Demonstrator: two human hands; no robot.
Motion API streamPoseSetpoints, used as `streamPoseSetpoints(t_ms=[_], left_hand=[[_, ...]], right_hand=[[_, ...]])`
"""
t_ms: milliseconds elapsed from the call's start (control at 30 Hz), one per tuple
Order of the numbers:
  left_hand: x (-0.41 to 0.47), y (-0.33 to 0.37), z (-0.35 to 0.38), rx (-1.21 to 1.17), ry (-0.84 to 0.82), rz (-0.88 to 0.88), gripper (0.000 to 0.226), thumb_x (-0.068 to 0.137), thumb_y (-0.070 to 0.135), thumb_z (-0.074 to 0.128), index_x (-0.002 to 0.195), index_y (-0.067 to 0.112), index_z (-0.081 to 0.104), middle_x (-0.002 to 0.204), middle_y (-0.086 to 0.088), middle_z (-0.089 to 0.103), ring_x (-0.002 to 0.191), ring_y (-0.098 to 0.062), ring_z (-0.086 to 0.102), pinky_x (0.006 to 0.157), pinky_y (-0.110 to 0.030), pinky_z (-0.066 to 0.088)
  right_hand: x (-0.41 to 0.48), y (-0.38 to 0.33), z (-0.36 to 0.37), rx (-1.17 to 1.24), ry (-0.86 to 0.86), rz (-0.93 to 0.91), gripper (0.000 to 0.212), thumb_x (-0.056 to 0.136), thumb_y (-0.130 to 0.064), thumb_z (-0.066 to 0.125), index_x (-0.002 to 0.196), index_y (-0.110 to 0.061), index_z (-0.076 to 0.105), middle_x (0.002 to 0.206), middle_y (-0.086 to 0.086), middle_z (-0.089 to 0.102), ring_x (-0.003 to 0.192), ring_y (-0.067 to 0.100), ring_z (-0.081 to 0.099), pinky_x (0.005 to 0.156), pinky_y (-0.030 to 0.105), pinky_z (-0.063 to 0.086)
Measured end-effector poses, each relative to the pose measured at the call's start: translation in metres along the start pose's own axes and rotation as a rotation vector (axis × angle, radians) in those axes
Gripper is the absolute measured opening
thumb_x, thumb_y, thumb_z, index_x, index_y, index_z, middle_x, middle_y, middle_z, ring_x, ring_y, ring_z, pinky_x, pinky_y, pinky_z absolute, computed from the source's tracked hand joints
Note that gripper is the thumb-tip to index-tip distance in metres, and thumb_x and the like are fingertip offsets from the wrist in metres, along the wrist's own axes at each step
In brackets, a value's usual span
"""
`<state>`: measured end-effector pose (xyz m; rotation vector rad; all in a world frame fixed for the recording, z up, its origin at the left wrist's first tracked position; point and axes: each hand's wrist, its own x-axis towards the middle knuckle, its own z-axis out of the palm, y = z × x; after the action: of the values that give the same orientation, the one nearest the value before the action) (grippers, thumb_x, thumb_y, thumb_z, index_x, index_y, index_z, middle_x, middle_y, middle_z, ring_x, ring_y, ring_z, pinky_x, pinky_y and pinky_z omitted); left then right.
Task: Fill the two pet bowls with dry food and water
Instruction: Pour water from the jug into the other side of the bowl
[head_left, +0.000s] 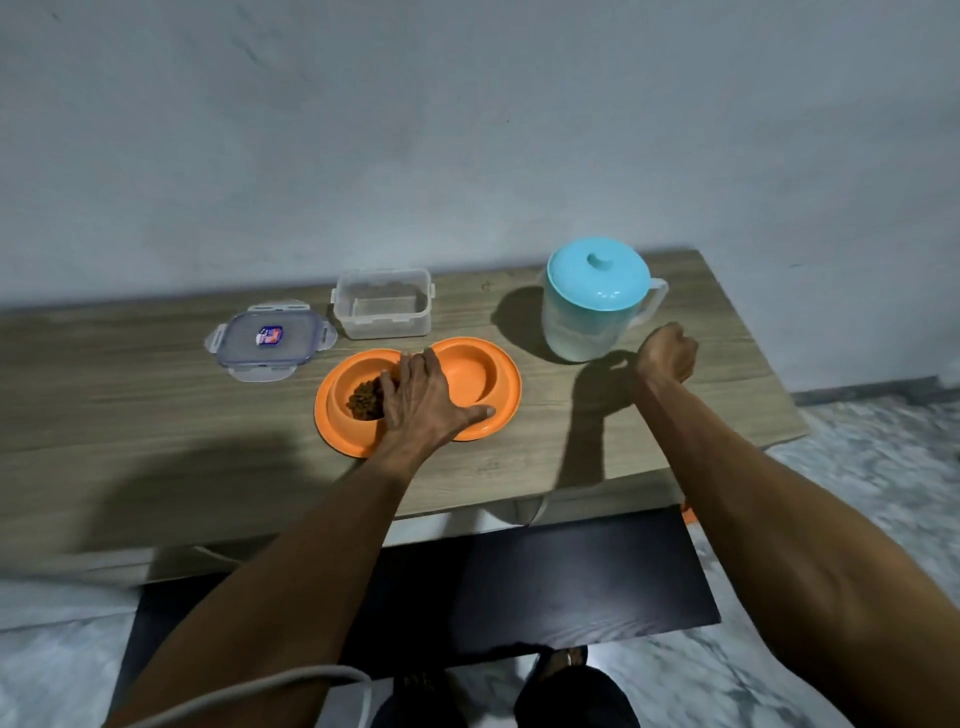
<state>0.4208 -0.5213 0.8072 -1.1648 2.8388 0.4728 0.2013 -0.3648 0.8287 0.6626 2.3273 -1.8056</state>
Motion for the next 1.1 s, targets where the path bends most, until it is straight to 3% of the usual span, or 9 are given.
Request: streamPoseSetpoints(t_ms=[100, 200, 300, 467, 600, 1100], left_hand=[[0.001, -0.001, 0.006, 0.025, -0.015, -0.026, 0.123, 0.069, 0.078, 0.061, 0.154, 0.002, 0.014, 0.159, -0.019, 0.025, 0.150, -0.035, 0.014, 0.119, -0.057, 0.012], [0.001, 0.000, 0.009, 0.034, -0.034, -0.049, 0.122, 0.071, 0.077, 0.061, 0.155, 0.003, 0.012, 0.161, -0.019, 0.021, 0.152, -0.033, 0.010, 0.119, -0.056, 0.009], [0.002, 0.001, 0.010, 0.023, -0.052, -0.072, 0.121, 0.071, 0.077, 0.061, 0.155, 0.006, 0.010, 0.162, -0.017, 0.018, 0.153, -0.031, 0.006, 0.119, -0.055, 0.005], [0.002, 0.000, 0.013, 0.011, -0.041, -0.089, 0.121, 0.070, 0.077, 0.062, 0.155, 0.006, 0.012, 0.162, -0.015, 0.020, 0.152, -0.031, 0.007, 0.119, -0.056, 0.005], [0.002, -0.001, 0.016, -0.034, -0.015, -0.084, 0.118, 0.069, 0.075, 0.065, 0.153, 0.007, 0.018, 0.160, -0.015, 0.025, 0.152, -0.030, 0.010, 0.119, -0.057, 0.004], [0.001, -0.002, 0.013, -0.038, -0.032, -0.066, 0.122, 0.069, 0.074, 0.066, 0.155, 0.007, 0.012, 0.161, -0.015, 0.021, 0.152, -0.031, 0.009, 0.119, -0.057, 0.000]], right_hand=[[0.021, -0.020, 0.006, 0.106, -0.044, -0.022, 0.040, 0.101, -0.032, 0.037, 0.119, -0.005, 0.061, 0.124, 0.014, 0.063, 0.112, 0.030, 0.059, 0.093, 0.037, 0.045], [0.036, -0.034, 0.016, 0.188, -0.157, 0.014, 0.032, 0.092, -0.041, 0.049, 0.079, -0.017, 0.064, 0.088, 0.002, 0.069, 0.091, 0.025, 0.065, 0.082, 0.037, 0.051], [0.041, -0.038, 0.024, 0.167, -0.251, 0.003, 0.030, 0.078, -0.045, 0.061, 0.063, -0.018, 0.061, 0.069, -0.004, 0.065, 0.068, 0.019, 0.061, 0.062, 0.031, 0.047], [0.043, -0.044, 0.029, 0.116, -0.292, -0.010, 0.016, 0.066, -0.029, 0.066, 0.058, -0.016, 0.062, 0.061, -0.003, 0.063, 0.057, 0.017, 0.055, 0.052, 0.029, 0.041], [0.038, -0.052, 0.036, 0.059, -0.325, -0.054, 0.009, 0.057, -0.020, 0.064, 0.054, -0.015, 0.057, 0.056, -0.004, 0.057, 0.057, 0.017, 0.049, 0.056, 0.031, 0.039], [-0.022, -0.066, 0.048, -0.190, -0.341, -0.374, 0.030, 0.075, -0.022, 0.064, 0.049, -0.012, 0.052, 0.051, -0.002, 0.050, 0.055, 0.017, 0.047, 0.064, 0.031, 0.043]])
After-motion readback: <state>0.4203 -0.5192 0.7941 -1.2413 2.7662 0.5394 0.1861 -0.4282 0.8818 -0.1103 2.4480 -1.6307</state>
